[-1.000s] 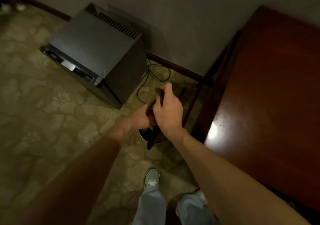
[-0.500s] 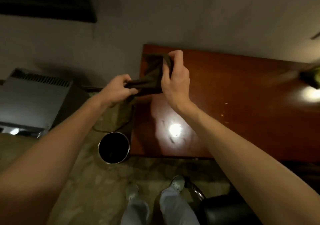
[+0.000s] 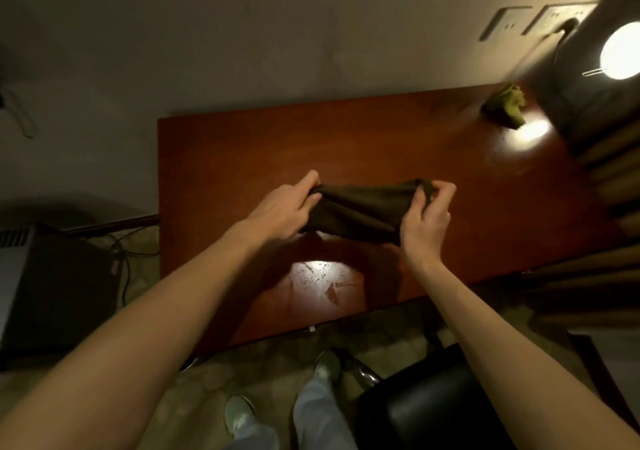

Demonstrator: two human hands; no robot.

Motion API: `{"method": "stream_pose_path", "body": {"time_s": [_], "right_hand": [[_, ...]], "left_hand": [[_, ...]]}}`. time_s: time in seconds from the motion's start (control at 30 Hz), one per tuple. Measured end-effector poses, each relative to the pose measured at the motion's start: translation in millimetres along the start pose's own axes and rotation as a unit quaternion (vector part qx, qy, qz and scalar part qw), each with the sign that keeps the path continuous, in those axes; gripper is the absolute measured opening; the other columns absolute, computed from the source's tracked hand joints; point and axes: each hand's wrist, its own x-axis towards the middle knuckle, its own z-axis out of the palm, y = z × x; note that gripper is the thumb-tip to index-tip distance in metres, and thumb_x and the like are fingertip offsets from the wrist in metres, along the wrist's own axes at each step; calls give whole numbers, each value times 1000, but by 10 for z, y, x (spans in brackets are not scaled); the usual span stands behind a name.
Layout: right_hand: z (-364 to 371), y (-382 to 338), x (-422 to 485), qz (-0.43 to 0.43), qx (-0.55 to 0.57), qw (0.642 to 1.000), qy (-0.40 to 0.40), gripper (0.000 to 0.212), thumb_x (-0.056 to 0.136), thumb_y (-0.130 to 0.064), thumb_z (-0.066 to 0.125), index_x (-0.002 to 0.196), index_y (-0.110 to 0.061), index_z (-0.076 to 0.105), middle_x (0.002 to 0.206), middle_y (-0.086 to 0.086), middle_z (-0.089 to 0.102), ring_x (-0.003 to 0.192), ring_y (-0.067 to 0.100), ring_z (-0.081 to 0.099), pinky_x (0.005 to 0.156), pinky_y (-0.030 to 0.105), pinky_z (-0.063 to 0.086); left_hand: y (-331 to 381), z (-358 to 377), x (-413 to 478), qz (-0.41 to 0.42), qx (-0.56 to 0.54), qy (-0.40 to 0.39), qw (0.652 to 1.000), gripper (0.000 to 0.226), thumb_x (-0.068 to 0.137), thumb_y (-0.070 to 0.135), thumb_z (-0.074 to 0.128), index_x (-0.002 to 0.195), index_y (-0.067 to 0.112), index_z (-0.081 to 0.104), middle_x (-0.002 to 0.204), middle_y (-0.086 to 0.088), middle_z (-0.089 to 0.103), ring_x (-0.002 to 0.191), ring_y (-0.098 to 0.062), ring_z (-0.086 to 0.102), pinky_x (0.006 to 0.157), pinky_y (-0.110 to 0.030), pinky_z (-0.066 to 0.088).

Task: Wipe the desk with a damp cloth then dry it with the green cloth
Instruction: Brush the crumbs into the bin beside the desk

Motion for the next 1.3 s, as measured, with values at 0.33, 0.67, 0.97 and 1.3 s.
{"method": "stream_pose_path", "body": {"time_s": [0.33, 0.67, 0.97, 1.3], "right_hand": [[-33, 1085, -282, 137, -30, 986, 88, 10, 110, -35, 36, 110, -25, 38, 100, -1, 57, 91, 23, 61, 71, 40, 53], [358, 1245, 6, 268, -50, 949, 157, 20, 104, -45, 53, 90, -36, 64, 74, -10, 64, 73, 13, 64, 73, 38, 56], [890, 1107, -61, 242, 150, 953, 100, 39, 102, -20, 62, 136, -23, 42, 125, 6, 64, 116, 12, 67, 86, 9, 52], [746, 1544, -41, -133, -317, 908, -239, 89, 96, -62, 54, 164, -24, 12, 170, 5, 11, 150, 30, 21, 119, 43, 34]], "left_hand": [[-180, 942, -52, 134, 166, 7, 977, 31, 113, 45, 23, 116, 24, 46, 57, 8, 49, 40, -8, 43, 40, -26, 41], [-378, 1216, 199, 77, 215, 124, 966, 16, 104, 38, 59, 105, 23, 63, 91, 5, 50, 64, -8, 42, 47, -21, 32], [-181, 1495, 404, -142, 2, 197, 970, 14, 107, 30, 56, 96, 22, 61, 76, 13, 56, 61, -4, 54, 53, -16, 36], [-310, 1600, 456, -84, -10, 152, 985, 14, 107, 23, 56, 108, 14, 67, 100, 3, 63, 90, -13, 60, 78, -31, 51]]}}
